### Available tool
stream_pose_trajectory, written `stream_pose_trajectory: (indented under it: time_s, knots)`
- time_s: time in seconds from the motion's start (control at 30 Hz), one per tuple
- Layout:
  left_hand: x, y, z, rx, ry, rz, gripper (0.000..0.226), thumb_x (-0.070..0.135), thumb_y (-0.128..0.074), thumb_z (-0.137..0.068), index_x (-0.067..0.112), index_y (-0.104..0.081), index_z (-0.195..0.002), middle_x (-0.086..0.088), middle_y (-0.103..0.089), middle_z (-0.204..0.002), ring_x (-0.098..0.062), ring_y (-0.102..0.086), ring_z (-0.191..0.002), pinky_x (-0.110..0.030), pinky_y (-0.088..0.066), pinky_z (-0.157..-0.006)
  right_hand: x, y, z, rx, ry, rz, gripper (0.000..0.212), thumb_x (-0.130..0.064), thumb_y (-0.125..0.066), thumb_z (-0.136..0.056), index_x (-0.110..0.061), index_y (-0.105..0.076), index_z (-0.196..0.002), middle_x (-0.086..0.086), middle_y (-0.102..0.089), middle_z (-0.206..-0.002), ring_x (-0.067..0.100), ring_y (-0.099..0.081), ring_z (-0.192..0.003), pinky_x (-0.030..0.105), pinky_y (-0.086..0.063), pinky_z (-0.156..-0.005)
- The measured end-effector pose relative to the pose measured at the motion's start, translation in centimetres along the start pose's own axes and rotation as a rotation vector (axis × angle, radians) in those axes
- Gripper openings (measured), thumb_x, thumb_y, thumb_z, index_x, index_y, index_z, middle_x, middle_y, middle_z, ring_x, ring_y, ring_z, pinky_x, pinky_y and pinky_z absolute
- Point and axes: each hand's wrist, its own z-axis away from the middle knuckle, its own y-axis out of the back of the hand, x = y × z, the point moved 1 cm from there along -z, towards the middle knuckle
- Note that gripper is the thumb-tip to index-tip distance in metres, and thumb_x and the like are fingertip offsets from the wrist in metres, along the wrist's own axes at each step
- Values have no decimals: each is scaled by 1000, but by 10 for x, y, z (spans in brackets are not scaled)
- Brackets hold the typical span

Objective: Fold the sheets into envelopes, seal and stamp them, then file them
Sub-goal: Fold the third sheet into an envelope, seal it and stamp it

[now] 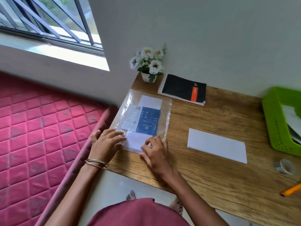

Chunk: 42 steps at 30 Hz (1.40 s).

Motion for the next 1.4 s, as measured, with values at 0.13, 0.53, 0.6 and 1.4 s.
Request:
stream_pose_trajectory:
  time_s: [0.13, 0.53, 0.6, 1.4]
  knots:
    - [-6, 1, -3, -29, -8, 36, 28, 33, -61, -65, 46, -65, -90, 20, -67, -104, -14, -59, -104, -47, -24, -92, -6, -2, -5, -28, -63, -15, 20, -30, -80, -68, -17, -68, -79, 2, -59, -92, 22, -54, -86, 39, -45, -72]
    - [-24, 0, -11, -93, -87, 88, 33, 51, -40, -73, 50, -65, -94, 25, -63, -107, -7, -53, -102, -45, -27, -93, -11, 3, -9, -92, 111, 12, 20, -30, -57, -84, -13, -64, -77, 1, -60, -88, 21, -54, -84, 35, -44, -73]
    - [-28, -1, -13, -105, -78, 106, 32, 50, -43, -74, 50, -64, -98, 27, -62, -109, -4, -50, -105, -44, -26, -92, -16, 5, -10, -153, 41, -123, 26, -35, -47, -84, -14, -62, -79, 0, -60, -87, 21, -53, -84, 38, -43, -75]
    - [39, 102, -49, -54, -11, 1188, 76, 71, -59, -68, 22, -52, -126, -5, -63, -119, -19, -60, -109, -33, -47, -89, -29, 191, -72, 434, -522, -1887, 4, -10, -59, -85, -6, -58, -84, 4, -67, -73, 12, -64, -63, 20, -49, -43]
